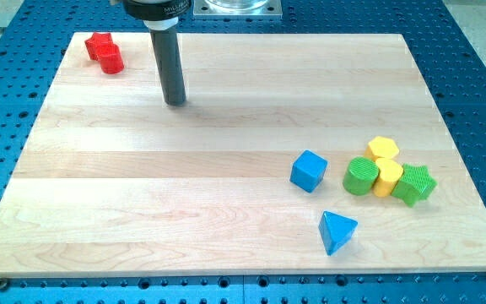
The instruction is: Separate the green blocks from the yellow blocks
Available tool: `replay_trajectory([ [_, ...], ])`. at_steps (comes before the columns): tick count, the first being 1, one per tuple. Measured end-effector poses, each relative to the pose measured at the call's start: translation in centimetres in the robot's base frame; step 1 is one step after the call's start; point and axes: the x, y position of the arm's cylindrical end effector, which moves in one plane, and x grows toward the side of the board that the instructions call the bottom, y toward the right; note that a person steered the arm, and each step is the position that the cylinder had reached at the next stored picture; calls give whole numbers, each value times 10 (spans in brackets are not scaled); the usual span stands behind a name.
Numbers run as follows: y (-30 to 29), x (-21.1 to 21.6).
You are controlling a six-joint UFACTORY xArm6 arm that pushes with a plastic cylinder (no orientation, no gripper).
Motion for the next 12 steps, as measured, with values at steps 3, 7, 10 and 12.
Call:
replay_trajectory([
  [3, 42, -24],
  [7, 140, -14],
  [10, 244, -13],
  [12, 324, 56],
])
